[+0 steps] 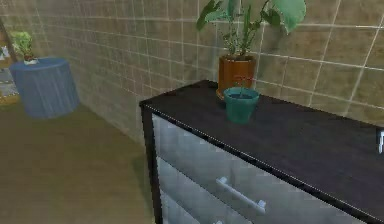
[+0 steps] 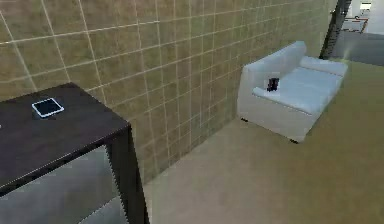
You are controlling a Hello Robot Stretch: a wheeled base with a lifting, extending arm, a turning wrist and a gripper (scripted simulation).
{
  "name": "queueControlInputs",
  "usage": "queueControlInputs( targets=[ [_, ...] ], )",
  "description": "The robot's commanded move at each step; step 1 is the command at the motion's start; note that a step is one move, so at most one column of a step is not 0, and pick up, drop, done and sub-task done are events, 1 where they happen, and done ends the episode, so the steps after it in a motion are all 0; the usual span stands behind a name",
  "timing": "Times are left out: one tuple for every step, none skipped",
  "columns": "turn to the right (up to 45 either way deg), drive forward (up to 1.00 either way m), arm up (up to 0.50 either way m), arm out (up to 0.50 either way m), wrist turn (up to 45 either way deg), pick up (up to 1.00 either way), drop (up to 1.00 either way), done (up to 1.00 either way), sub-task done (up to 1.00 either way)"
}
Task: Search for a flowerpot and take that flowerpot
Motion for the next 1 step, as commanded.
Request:
queueControlInputs(
  targets=[
    [-45.0,0.0,0.0,0.0,0.0,0.0,0.0,0.0,0.0]
  ],
)
